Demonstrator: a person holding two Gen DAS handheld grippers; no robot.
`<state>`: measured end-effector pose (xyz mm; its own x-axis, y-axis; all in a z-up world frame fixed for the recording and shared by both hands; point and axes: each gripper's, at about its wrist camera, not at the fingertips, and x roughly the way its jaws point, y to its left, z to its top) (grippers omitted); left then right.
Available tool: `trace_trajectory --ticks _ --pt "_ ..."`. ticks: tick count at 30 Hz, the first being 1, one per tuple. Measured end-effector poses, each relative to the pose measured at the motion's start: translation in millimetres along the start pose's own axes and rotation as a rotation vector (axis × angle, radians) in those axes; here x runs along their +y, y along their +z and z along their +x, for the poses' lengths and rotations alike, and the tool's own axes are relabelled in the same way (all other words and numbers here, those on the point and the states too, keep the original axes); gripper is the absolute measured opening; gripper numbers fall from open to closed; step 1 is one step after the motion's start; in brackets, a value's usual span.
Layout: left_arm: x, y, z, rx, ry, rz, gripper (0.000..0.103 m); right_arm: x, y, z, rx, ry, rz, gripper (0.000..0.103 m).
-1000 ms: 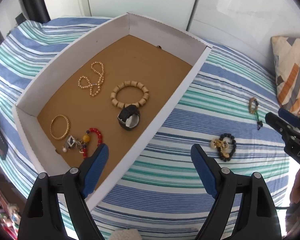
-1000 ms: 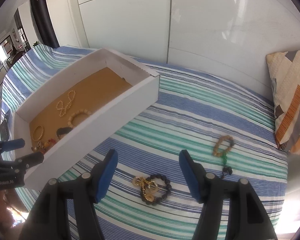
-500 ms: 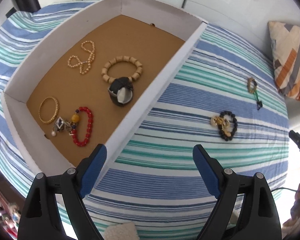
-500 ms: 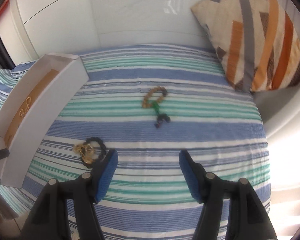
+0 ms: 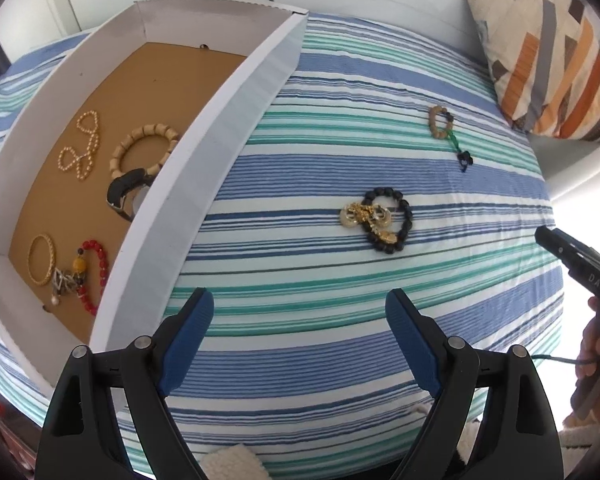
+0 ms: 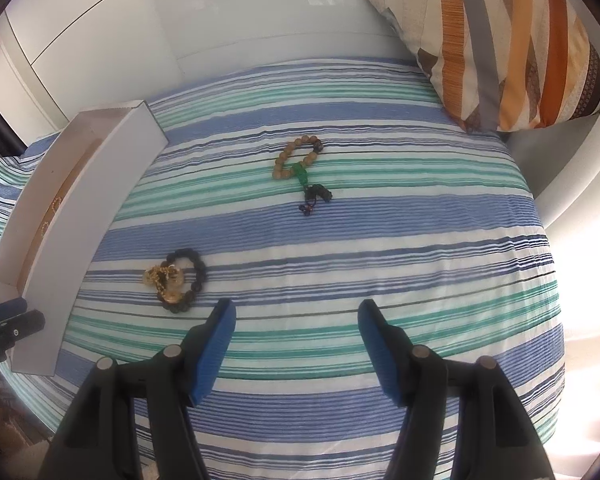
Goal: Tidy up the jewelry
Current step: 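Move both tools back over the bed toward the gold earrings, then close the left tool on the gold earrings and lift them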
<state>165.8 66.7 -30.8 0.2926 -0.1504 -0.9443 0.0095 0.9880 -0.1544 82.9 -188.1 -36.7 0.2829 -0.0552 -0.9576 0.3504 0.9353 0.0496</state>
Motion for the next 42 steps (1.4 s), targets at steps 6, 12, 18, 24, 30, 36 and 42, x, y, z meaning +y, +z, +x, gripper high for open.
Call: trace_trajectory --ticks 6,12,18,24,30,36,42 --pt "8 0 12 0.04 -0.014 -0.033 0.089 -3 -1 9 0.032 0.009 0.013 0.065" --pt "2 3 23 0.067 -0.034 -0.023 0.089 1 0 15 0.046 0.023 -0.002 0.065" --pt "-11 9 36 0.09 -0.063 0.002 0.089 6 1 22 0.067 0.043 -0.023 0.065" --pt "-27 29 63 0.094 -0.149 0.008 0.081 9 -2 31 0.099 0.059 -0.03 0.065" --pt "-39 47 104 0.124 -0.176 -0.009 0.059 11 -4 33 0.109 0.068 -0.035 0.065" --pt "-49 56 127 0.124 -0.132 0.038 0.044 6 -8 36 0.122 0.068 -0.018 0.065" --pt "-45 53 137 0.134 -0.148 0.05 0.007 -1 -9 37 0.124 0.062 0.006 0.065"
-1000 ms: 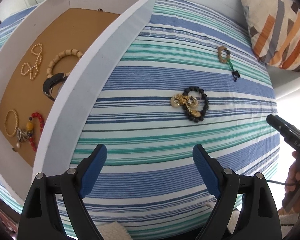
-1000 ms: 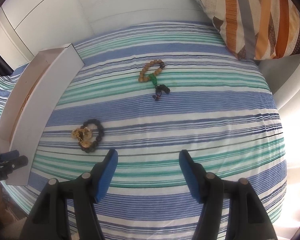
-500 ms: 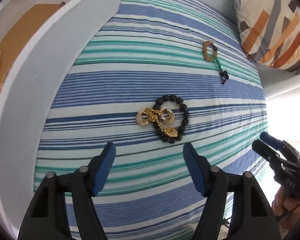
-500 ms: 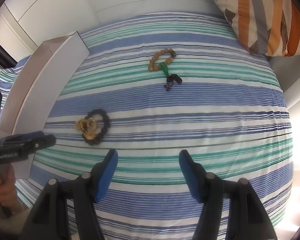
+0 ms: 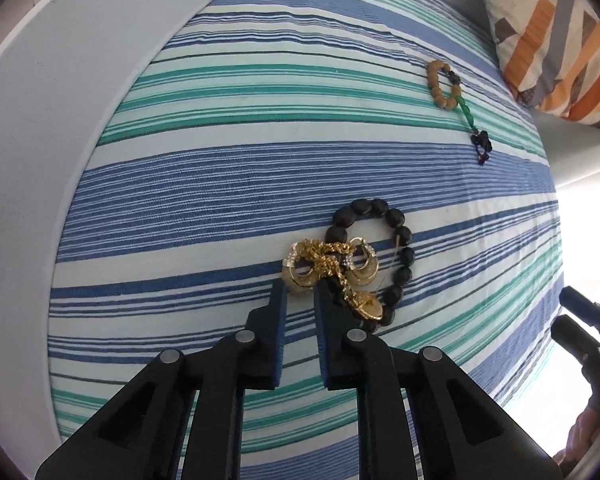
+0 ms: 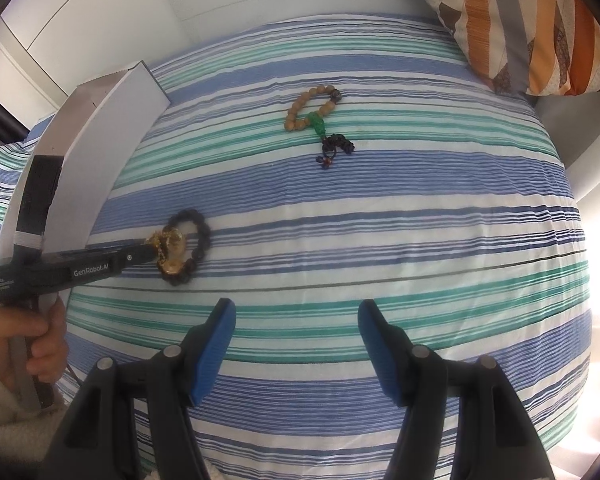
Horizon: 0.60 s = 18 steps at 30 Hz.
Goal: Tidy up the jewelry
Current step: 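Close the left tool on the gold earrings and lift them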
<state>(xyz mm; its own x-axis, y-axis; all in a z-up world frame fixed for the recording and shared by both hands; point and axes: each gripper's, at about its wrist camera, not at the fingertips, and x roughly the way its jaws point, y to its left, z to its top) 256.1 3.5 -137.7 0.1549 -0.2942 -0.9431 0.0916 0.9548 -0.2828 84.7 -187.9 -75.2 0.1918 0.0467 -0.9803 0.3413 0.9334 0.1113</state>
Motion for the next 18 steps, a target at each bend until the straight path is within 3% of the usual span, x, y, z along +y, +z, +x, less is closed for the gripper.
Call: trace_trajectory --ticks 3,10,13,15,18 --pt "-1 -2 -3 -0.019 -0.006 0.012 0.001 0 0 1 0.002 0.0 0.009 0.065" --pt "7 -7 -30 -0.056 -0.015 0.021 0.002 3 0 -2 -0.008 -0.004 -0.002 0.065" --pt "11 0 -28 -0.056 -0.026 0.004 0.019 2 0 1 -0.001 -0.002 0.006 0.065" --pt "9 4 -25 -0.066 -0.021 0.0 0.039 3 -1 2 0.006 0.004 0.01 0.065" --pt "-2 10 -12 -0.055 -0.007 0.029 0.042 7 -2 1 0.001 0.007 -0.004 0.065"
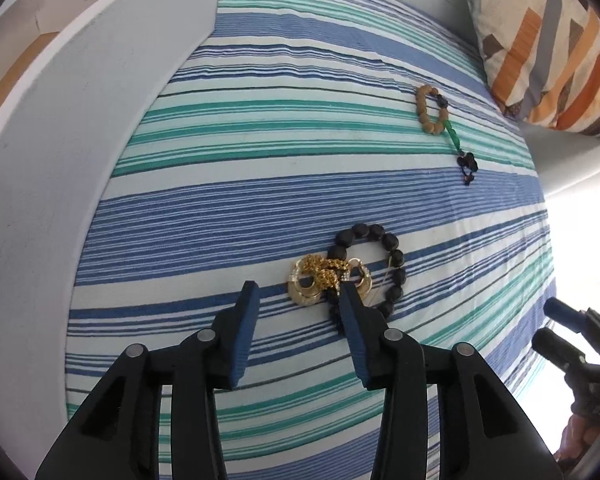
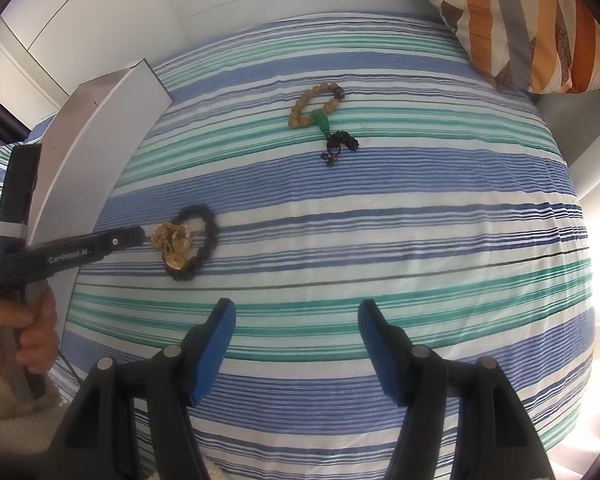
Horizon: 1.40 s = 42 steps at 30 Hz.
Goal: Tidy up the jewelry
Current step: 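Close the left tool on the gold earrings and lift them, then grasp the black bead bracelet with the right tool while the left tool holds the earrings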
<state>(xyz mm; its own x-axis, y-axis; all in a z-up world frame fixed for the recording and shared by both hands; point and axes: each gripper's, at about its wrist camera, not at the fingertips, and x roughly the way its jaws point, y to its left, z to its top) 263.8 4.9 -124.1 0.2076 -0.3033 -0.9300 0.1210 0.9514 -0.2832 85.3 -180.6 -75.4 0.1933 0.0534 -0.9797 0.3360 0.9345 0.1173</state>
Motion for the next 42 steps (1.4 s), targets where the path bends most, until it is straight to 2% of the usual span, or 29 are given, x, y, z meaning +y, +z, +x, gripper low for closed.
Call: trace_trajectory --ticks 2,4,5,8,9,13,18,22,24,26,29,31,33,36,37,40,42 --pt "-6 2 11 0.014 0.012 0.015 0.04 1 -1 -1 -0.002 -0.001 -0.005 0.065" --pt "-10 3 18 0.008 0.033 0.027 0.026 0 -3 -2 -0.001 0.0 0.001 0.065" --pt "-11 4 17 -0.002 0.037 0.029 0.015 0 -3 -2 -0.002 -0.001 0.004 0.065" --pt "-4 2 10 0.002 -0.022 -0.008 0.011 -3 -6 -6 -0.007 -0.006 0.01 0.065" --pt "-2 0 4 -0.003 -0.033 -0.003 0.0 -4 -6 -6 -0.008 -0.008 0.013 0.065" --pt "11 -12 -27 -0.028 -0.065 -0.016 0.0 -11 -7 -5 -0.004 -0.009 0.039 0.065" --pt "27 -31 -50 -0.029 -0.041 -0.025 0.0 -8 -3 -4 -0.009 -0.005 0.032 0.065" --pt "18 -35 -42 -0.007 -0.027 0.019 0.005 6 -1 3 0.002 0.016 -0.011 0.065" --pt "10 -30 -35 -0.014 -0.03 0.046 0.02 16 0 6 0.005 0.028 -0.048 0.065" --pt "-1 -21 -24 -0.027 -0.007 0.08 0.029 25 1 11 0.004 0.033 -0.087 0.065" --pt "-14 -8 -4 -0.014 0.012 0.123 0.03 34 6 26 -0.009 0.01 -0.149 0.065" --pt "-17 -4 9 -0.001 0.053 0.141 0.03 39 16 40 -0.017 -0.004 -0.18 0.065" --pt "-15 -5 17 0.005 0.083 0.134 0.029 47 27 54 -0.028 0.0 -0.205 0.065" --pt "-10 -9 15 -0.007 0.076 0.107 0.029 67 39 74 -0.057 0.005 -0.275 0.065" --pt "-8 -11 14 -0.01 0.08 0.108 0.029 75 40 83 -0.062 -0.009 -0.314 0.065" --pt "-5 -15 12 -0.015 0.097 0.118 0.027 90 34 110 -0.055 -0.166 -0.423 0.065" --pt "-5 -17 11 -0.016 0.106 0.127 0.027 82 32 104 -0.081 -0.151 -0.384 0.065"
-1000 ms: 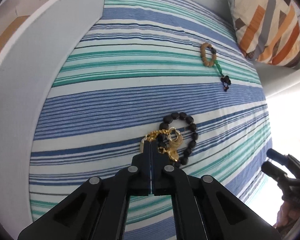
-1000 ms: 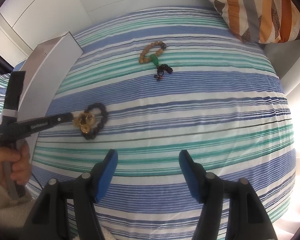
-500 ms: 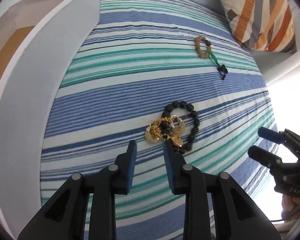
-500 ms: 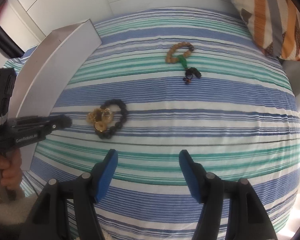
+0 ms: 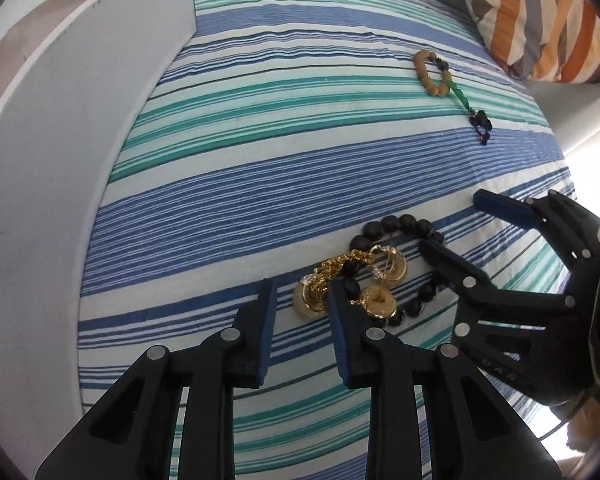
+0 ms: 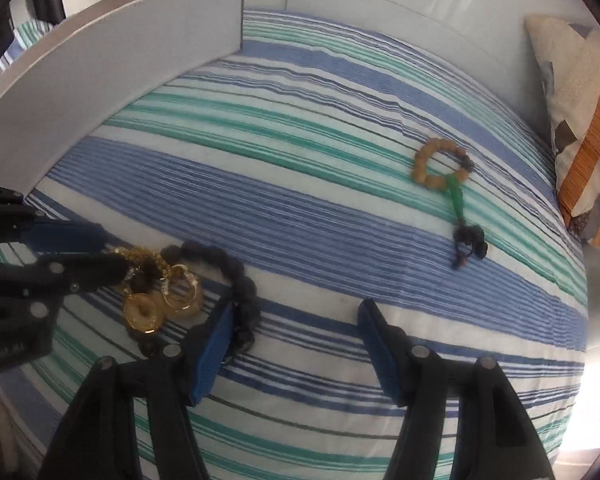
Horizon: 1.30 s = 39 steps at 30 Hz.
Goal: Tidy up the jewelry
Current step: 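Grasp the black bead bracelet with the right tool while the left tool holds the earrings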
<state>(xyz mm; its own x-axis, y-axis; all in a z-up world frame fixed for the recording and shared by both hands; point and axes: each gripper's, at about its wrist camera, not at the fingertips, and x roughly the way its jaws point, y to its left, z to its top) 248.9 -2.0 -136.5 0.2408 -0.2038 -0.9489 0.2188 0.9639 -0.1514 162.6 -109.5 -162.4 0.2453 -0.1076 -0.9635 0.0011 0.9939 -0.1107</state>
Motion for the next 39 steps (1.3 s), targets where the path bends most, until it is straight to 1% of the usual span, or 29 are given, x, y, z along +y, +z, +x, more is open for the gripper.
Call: trace_trajectory --ticks 8,13,14,15,17,18,20,22,24,26,27,30,32,34,36,39 --pt "14 -6 -9 0.017 0.021 -0.03 0.028 -46 -27 -18 0.058 -0.089 0.088 0.065" --pt "22 -9 -18 0.027 0.039 -0.056 0.029 -64 -43 -26 0.105 -0.115 0.119 0.065" --pt "26 -11 -24 0.019 0.029 -0.068 0.034 -66 -46 -30 0.105 -0.098 0.131 0.065" --pt "29 -13 -30 0.008 0.01 -0.08 0.043 -66 -50 -37 0.091 -0.074 0.143 0.065" --pt "34 -17 -43 -0.022 -0.017 -0.095 0.053 -63 -59 -54 0.06 -0.039 0.154 0.065" --pt "36 -19 -48 -0.033 -0.029 -0.096 0.055 -62 -62 -60 0.051 -0.029 0.155 0.065" --pt "36 -22 -54 -0.037 -0.069 -0.075 0.055 -60 -67 -68 0.043 -0.01 0.165 0.065" --pt "30 -20 -51 -0.021 -0.102 -0.019 0.055 -58 -68 -70 0.044 0.01 0.179 0.065" --pt "15 -14 -45 -0.017 -0.082 0.051 0.056 -55 -69 -70 0.048 0.024 0.185 0.065" --pt "2 -6 -36 -0.008 -0.074 0.118 0.061 -51 -68 -69 0.051 0.038 0.187 0.065" --pt "-6 0 -27 -0.005 -0.061 0.132 0.063 -50 -66 -68 0.052 0.043 0.187 0.065" --pt "-12 6 -2 0.027 0.006 0.116 0.063 -47 -62 -69 0.045 0.059 0.186 0.065" --pt "-15 3 -2 0.0 0.06 0.115 0.063 -44 -61 -71 0.039 0.065 0.18 0.065" --pt "-15 -4 -2 0.018 0.103 0.105 0.063 -41 -63 -74 0.037 0.069 0.173 0.065" --pt "-8 -17 -6 0.037 0.092 0.097 0.063 -41 -66 -75 0.037 0.071 0.176 0.065" --pt "6 -38 -12 0.067 0.096 0.11 0.064 -44 -71 -77 0.039 0.063 0.186 0.065"
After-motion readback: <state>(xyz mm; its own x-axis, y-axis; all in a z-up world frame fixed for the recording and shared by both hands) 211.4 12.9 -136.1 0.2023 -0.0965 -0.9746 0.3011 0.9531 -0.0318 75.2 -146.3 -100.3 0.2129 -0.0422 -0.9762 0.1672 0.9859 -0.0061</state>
